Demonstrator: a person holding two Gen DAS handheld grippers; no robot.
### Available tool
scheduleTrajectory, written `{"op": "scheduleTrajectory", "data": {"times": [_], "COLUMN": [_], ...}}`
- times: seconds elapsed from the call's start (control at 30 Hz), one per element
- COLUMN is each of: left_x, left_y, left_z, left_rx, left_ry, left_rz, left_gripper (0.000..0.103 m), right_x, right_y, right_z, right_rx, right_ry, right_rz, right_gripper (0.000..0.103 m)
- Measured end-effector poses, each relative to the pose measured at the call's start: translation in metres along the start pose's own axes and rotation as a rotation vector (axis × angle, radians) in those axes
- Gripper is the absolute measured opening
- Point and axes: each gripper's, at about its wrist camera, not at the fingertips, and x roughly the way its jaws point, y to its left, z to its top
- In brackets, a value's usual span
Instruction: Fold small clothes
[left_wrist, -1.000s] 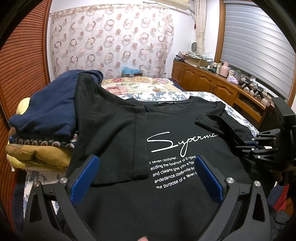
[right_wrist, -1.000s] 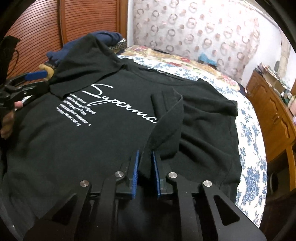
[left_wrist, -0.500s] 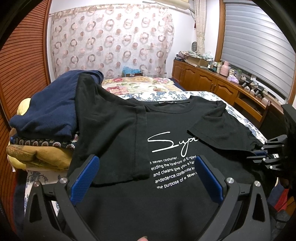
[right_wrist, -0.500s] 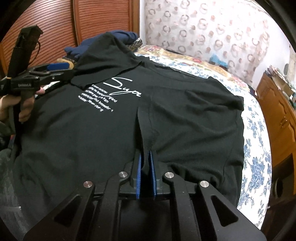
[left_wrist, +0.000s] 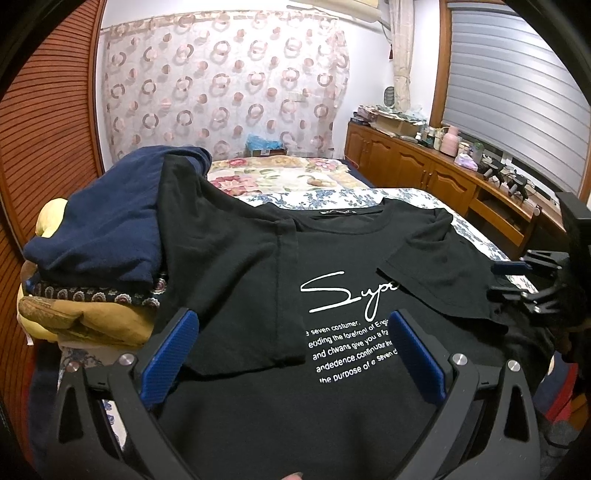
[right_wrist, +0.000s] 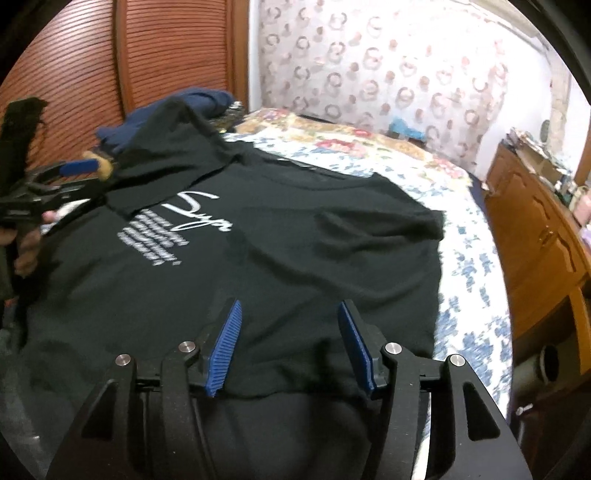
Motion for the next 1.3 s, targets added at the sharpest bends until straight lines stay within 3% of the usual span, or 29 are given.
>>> {"op": "scheduleTrajectory", "data": {"times": [0.4,0.73,1.07,1.27,1.3], "left_x": [0.001,-0.001,0.009,0.024,0.026], "left_y": [0.007,0.029,0.058,0.075,0.077], "left_z": [0.0,0.019,0.061,0.086,0.089], "left_rx": [0.0,0.031,0.054,0.036,0.032], "left_ry": [0.005,0.001,0.001,0.008,0.009], "left_rz": [0.013,0.044,0.043,0.046,0.044], "left_gripper": [0.103,0.103,0.102,0.093,0.087], "right_x": [0.039,0.044,0.045,0.045,0.045], "right_y": [-0.018,-0.024,-0.024,-0.024,-0.024], "right_z": [-0.002,-0.002,-0.003,-0.003,-0.003], "right_rx": [0.042,0.064,0.062,0.062,0.062], "right_ry": [0.064,0.085,0.091,0.091,0.091], "right_rz": [-0.043,-0.015,-0.007,-0.007,-0.007], "right_gripper": [0.056,0.079,0.086,0.086,0.086]}}
